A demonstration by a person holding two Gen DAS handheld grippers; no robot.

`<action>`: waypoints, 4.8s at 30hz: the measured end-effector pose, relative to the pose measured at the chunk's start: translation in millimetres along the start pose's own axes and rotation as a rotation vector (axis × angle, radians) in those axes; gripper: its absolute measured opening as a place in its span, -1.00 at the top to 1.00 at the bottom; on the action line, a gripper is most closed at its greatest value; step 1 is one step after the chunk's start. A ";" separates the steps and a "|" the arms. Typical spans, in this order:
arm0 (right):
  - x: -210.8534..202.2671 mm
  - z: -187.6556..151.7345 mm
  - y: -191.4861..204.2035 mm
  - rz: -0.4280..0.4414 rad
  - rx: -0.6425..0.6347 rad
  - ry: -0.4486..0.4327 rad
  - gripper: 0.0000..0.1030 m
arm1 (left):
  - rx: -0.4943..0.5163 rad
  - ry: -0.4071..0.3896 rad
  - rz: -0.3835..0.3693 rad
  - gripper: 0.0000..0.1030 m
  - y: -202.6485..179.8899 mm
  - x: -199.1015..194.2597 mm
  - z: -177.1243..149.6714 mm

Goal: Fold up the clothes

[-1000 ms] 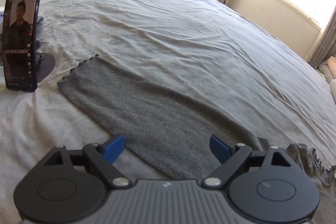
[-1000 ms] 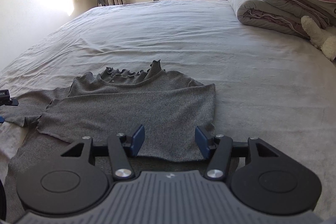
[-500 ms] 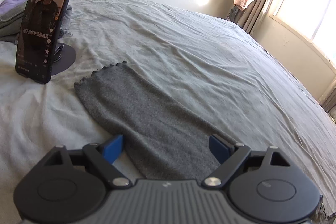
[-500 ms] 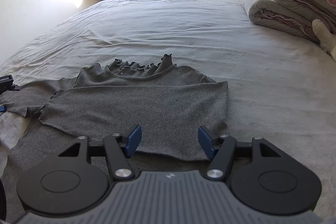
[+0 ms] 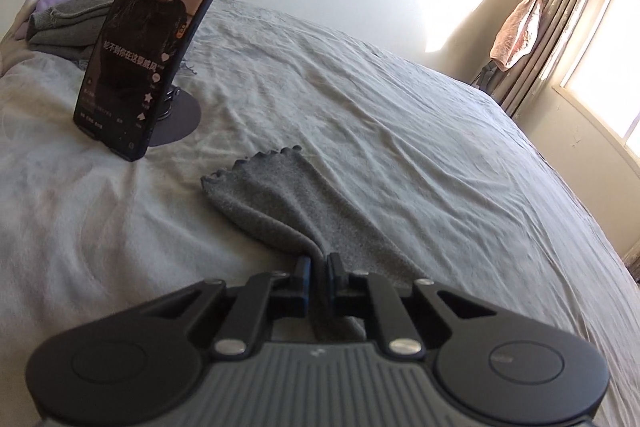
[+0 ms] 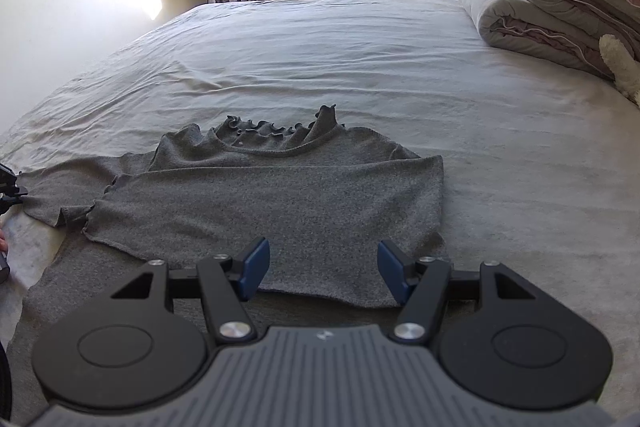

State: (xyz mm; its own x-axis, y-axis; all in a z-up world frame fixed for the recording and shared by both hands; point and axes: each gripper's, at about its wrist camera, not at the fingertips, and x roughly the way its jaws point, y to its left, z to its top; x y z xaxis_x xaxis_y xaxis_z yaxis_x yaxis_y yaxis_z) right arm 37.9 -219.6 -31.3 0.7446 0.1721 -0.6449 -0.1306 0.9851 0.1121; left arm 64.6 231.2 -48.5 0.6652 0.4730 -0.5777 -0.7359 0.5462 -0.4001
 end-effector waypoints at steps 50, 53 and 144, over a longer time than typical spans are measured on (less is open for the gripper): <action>-0.7 5.3 4.1 0.109 0.073 -0.016 -0.24 | 0.657 0.365 -0.812 0.26 -115.5 -93.0 -134.4; -1.0 5.3 4.0 0.111 0.075 -0.017 -0.24 | 0.624 0.329 -0.809 0.24 -112.3 -99.8 -126.7; 30.0 -7.9 -57.7 0.102 0.325 -0.032 0.38 | 0.415 0.493 -0.718 0.28 -105.1 1.5 -67.5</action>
State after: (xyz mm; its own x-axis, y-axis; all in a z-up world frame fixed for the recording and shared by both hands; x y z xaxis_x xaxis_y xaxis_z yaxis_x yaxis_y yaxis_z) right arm 62.6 -271.3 -63.0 0.7595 0.2643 -0.5944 0.0066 0.9106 0.4133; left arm 134.5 127.8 -55.4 0.7419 -0.3610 -0.5650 -0.0082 0.8377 -0.5460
